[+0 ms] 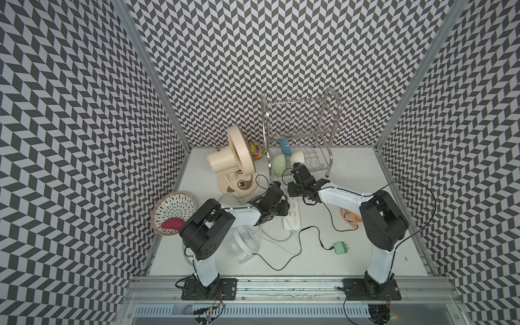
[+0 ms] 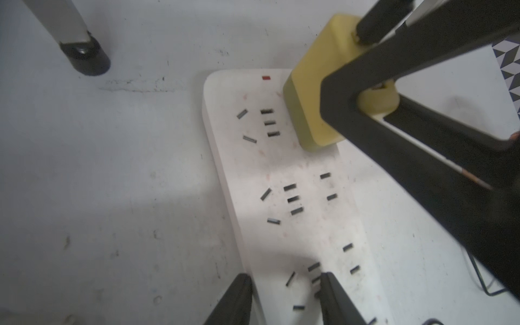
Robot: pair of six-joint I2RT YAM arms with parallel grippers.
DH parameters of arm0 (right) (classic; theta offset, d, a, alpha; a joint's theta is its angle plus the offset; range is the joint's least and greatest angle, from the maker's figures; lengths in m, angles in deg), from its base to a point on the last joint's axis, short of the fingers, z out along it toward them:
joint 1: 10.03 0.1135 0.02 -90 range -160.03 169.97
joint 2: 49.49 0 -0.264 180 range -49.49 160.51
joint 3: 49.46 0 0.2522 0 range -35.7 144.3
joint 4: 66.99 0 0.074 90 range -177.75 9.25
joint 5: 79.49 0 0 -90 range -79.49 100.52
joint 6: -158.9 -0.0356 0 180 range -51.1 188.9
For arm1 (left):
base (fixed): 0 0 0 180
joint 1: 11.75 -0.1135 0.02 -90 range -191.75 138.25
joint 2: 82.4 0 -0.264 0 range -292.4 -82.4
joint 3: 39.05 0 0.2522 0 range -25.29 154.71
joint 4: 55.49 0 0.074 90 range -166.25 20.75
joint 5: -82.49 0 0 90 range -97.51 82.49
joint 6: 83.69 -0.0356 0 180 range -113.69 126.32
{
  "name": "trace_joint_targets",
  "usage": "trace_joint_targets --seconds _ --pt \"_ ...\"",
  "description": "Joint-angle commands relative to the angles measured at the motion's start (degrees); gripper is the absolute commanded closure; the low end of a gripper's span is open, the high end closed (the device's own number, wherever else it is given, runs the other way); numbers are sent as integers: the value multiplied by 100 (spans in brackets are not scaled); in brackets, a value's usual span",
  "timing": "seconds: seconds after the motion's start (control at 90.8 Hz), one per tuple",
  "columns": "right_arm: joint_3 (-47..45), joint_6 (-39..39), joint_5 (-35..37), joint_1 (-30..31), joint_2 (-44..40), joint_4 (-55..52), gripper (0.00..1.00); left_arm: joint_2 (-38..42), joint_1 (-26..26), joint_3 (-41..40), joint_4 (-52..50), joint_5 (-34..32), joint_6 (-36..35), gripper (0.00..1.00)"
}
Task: Unplug the desk fan from the power strip
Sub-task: Remove the plug from the socket.
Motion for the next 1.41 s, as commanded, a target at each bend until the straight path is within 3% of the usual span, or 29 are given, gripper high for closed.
trace_joint_targets --seconds 0.0,0.077,0.176,0.253,0.386,0.452,0.573,0.639,0.914,1.124,1.322,1.399 --pt "-177 36 -679 84 -503 680 78 -553 1 9 -999 -541 -25 55" --pt "130 -10 17 22 -301 109 78 -618 -1 4 -1088 -563 -23 56" --pt "322 42 377 76 -204 -233 79 -631 1 -69 -1022 -529 10 56" --pt "305 218 273 230 -298 -77 78 -653 0 -60 -1027 -549 12 56" --pt "-3 478 -632 376 -698 642 76 -707 -8 -10 -1056 -546 -15 54" --pt "-218 443 -662 376 -904 949 75 -727 -17 4 -1053 -538 -14 52" --pt "-17 123 415 317 -743 450 76 -757 -29 24 -1087 -551 -15 48" --pt "205 68 638 289 -566 21 78 -768 -50 17 -1096 -534 5 47" --pt "-412 254 -1264 351 -1068 1297 74 -901 -86 -52 -1083 -526 -26 58" --pt "53 3 239 236 -756 340 79 -885 -96 -133 -1077 -602 -58 62" --pt "-197 255 -1301 369 -1056 1168 75 -965 -96 -184 -1048 -609 -67 63" --pt "-296 166 -1146 361 -1142 1307 75 -957 -98 -187 -1079 -682 -67 63"
